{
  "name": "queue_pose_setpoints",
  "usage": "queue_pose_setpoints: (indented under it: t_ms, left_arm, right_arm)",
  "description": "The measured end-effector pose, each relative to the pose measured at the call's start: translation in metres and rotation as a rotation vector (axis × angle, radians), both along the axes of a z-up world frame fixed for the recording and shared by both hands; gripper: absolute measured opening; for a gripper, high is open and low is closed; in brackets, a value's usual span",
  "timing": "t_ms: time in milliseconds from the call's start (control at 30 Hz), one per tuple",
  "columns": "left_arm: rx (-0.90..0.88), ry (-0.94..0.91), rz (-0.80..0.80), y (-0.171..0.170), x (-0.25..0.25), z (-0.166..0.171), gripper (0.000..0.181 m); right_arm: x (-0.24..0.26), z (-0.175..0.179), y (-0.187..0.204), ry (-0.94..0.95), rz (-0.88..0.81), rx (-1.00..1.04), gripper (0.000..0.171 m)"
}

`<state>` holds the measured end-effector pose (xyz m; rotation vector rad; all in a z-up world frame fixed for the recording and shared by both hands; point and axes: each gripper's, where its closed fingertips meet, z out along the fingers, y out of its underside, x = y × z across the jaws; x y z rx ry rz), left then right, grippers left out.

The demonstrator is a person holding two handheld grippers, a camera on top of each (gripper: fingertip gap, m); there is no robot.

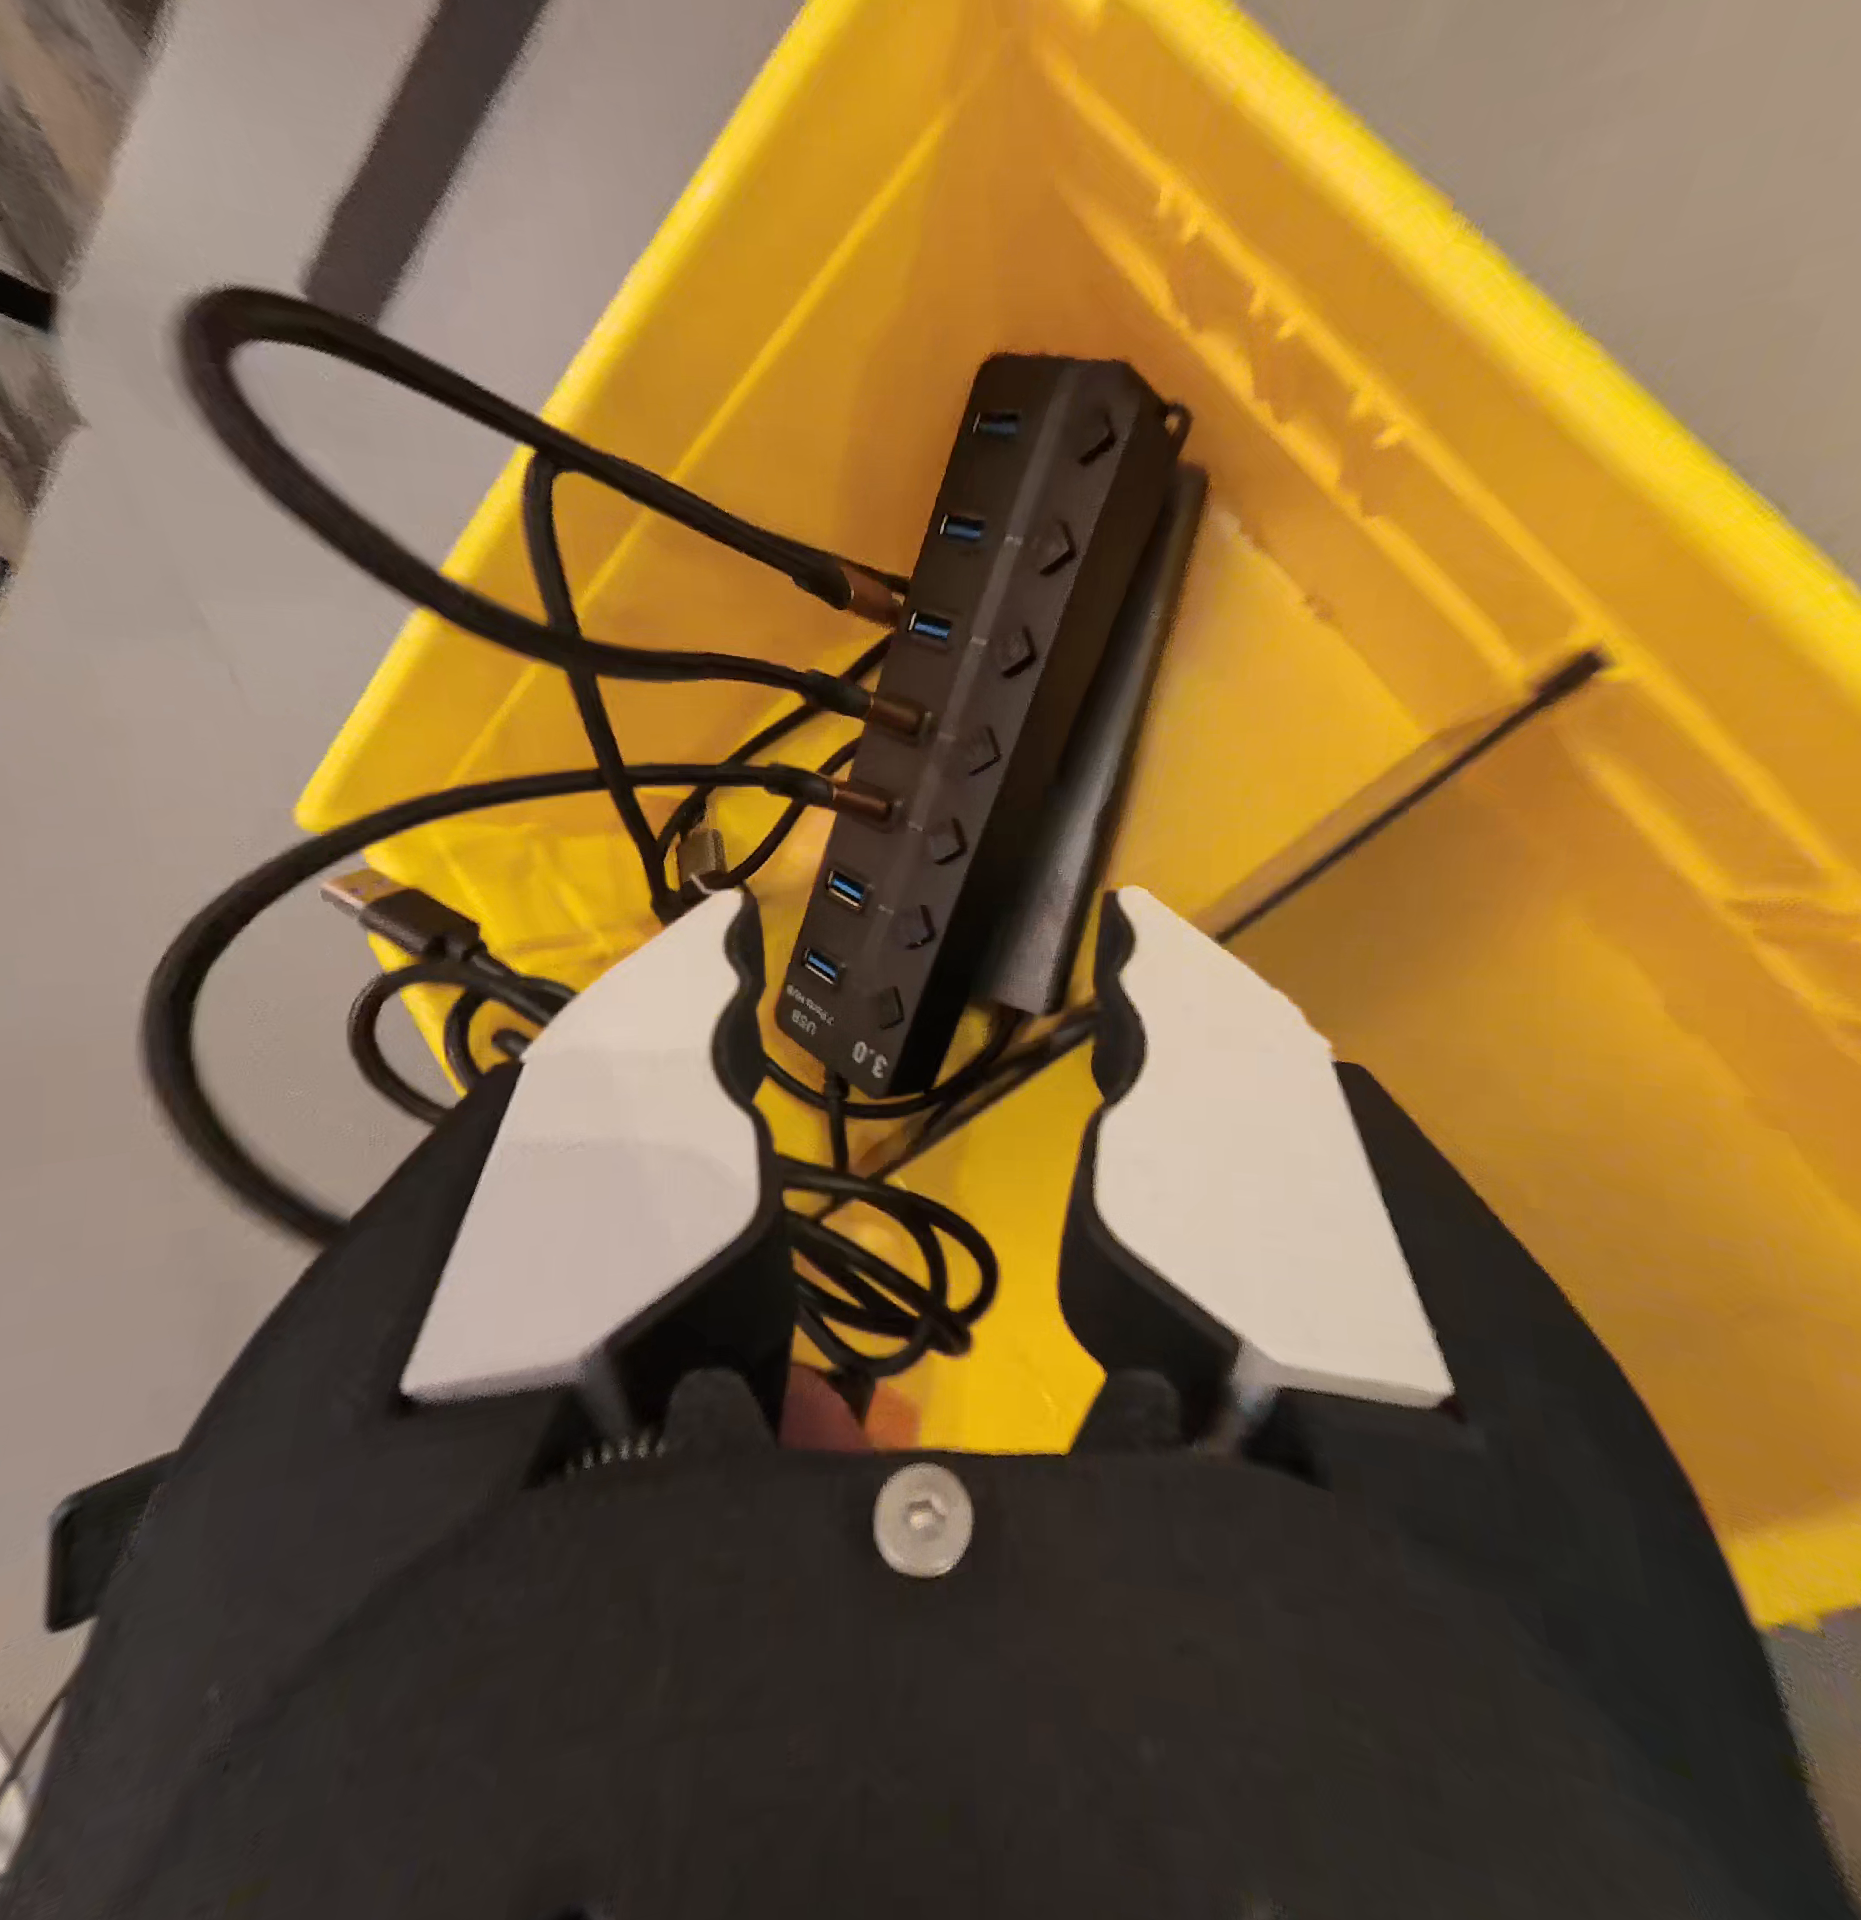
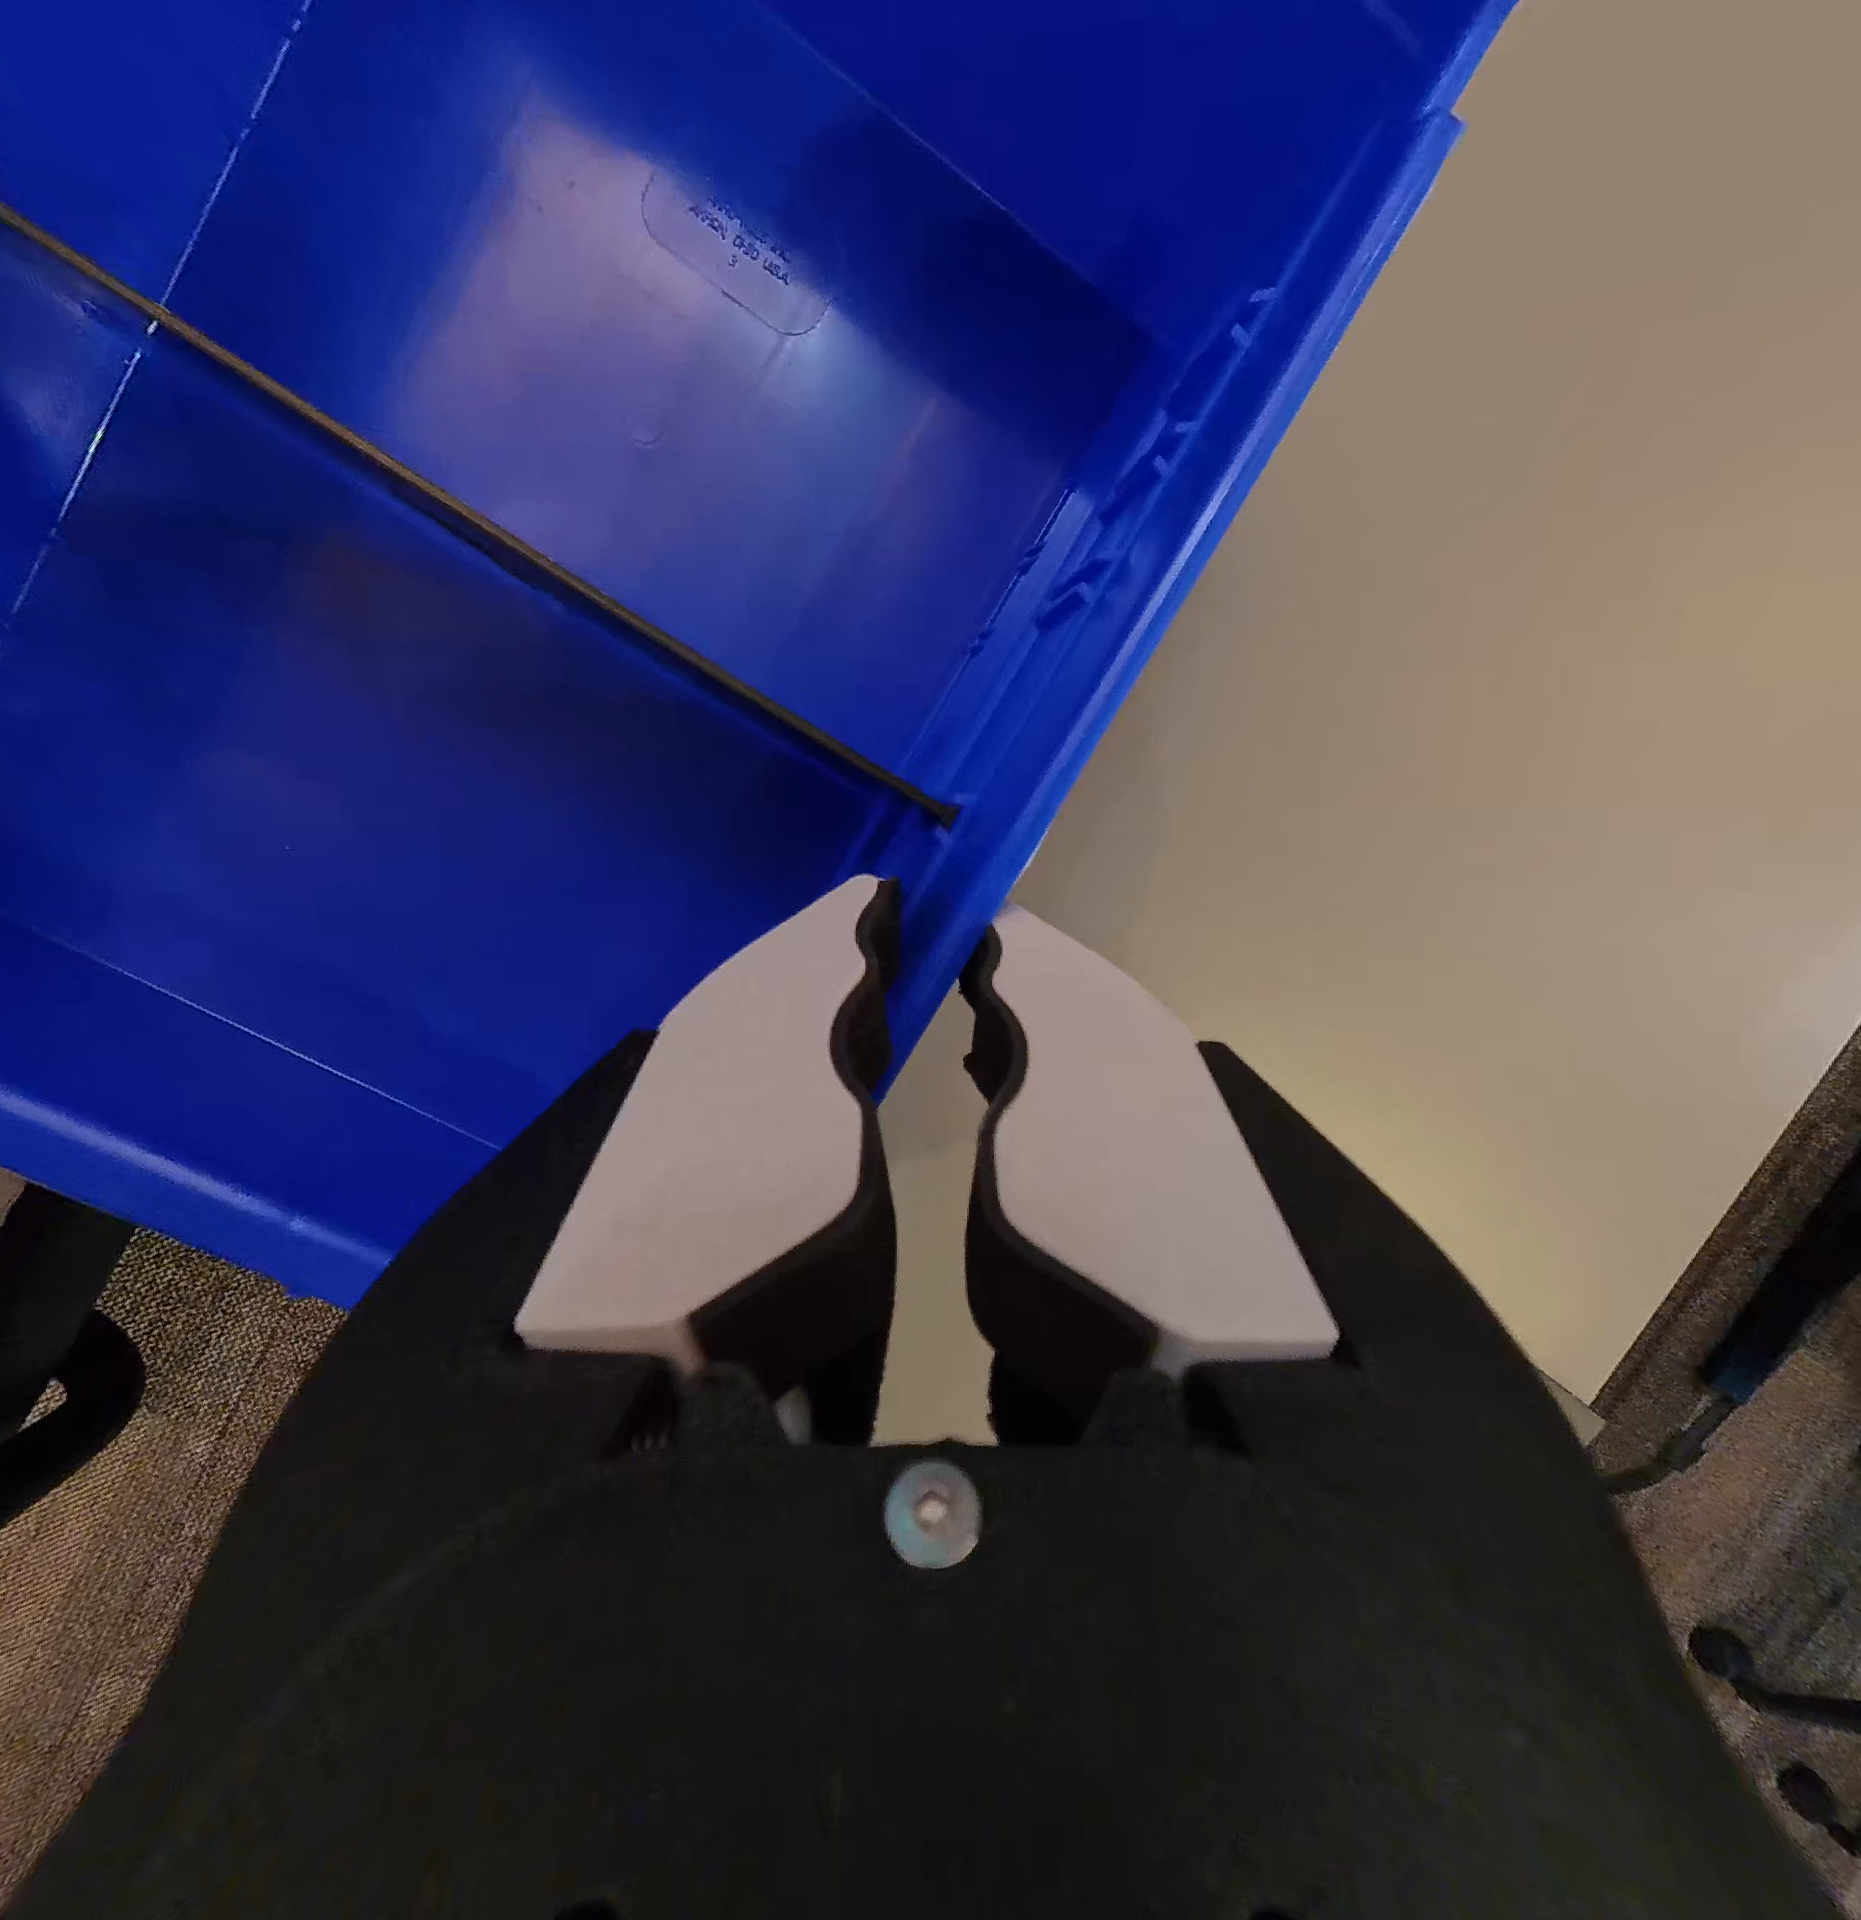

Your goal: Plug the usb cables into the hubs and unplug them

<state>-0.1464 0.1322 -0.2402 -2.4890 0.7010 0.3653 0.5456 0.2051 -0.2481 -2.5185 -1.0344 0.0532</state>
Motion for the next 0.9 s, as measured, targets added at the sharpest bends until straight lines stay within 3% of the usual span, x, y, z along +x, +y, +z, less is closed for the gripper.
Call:
queue_pose_setpoints:
  t_ms: [333, 567, 800, 900]
  left_arm:
    - [-0.337, -0.031, -0.047, 0.019, -0.016, -0.034, 0.058]
    - [-0.415, 0.085, -0.071, 0.026, -0.027, -0.046, 0.070]
    - [-0.407, 0.091, -0.138, 0.027, -0.019, -0.048, 0.070]
    - [-0.447, 0.171, -0.163, 0.025, -0.024, -0.059, 0.083]
  right_arm:
    - [-0.001, 0.000, 0.001, 0.019, 0.005, 0.005, 0.010]
    - [-0.001, 0.000, 0.001, 0.033, 0.005, 0.009, 0.010]
    - [-0.001, 0.000, 0.002, 0.030, 0.006, 0.012, 0.010]
    - [-0.002, 0.000, 0.002, 0.029, 0.007, 0.008, 0.010]
